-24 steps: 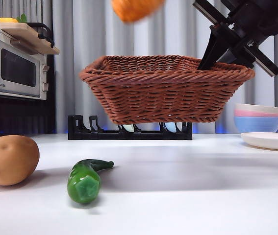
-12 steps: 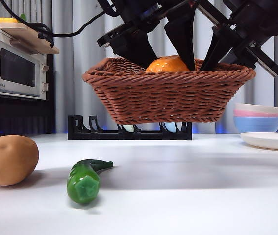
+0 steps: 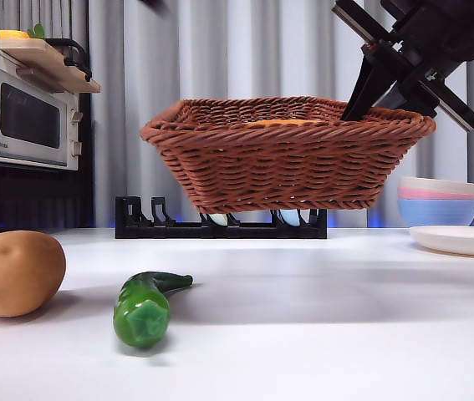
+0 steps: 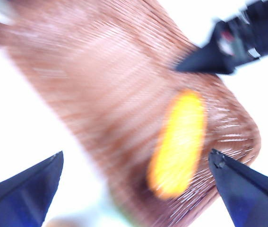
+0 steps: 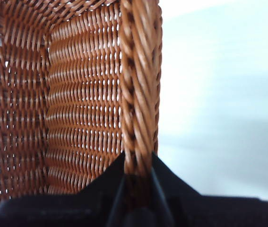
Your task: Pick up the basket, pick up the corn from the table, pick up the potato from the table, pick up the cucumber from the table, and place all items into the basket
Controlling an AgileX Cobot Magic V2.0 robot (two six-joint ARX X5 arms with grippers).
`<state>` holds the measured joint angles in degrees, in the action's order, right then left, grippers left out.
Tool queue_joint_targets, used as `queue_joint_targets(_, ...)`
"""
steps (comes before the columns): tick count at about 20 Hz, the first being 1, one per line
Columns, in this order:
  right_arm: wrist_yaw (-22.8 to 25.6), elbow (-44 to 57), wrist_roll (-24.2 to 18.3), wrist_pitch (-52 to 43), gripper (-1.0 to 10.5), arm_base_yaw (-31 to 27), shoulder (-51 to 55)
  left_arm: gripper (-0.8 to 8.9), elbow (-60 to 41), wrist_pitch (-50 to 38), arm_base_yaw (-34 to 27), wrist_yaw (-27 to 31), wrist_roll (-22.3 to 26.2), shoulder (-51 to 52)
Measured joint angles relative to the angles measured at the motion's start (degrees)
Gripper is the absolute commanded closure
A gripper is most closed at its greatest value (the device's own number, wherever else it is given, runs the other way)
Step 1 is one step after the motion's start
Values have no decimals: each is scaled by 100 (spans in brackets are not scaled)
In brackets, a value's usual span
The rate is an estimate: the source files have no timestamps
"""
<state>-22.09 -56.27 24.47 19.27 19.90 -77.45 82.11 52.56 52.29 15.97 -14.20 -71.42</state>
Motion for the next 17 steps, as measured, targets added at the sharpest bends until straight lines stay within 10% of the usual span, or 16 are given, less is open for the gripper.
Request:
queue_joint_targets(7, -2, -20, 0, 2, 963, 0, 0, 281, -160, 2330, 0, 769, -785, 986)
queue_joint_targets(17, 0, -111, -48, -2, 963, -2, 0, 283, -2583, 525, -761, -173, -1025, 931)
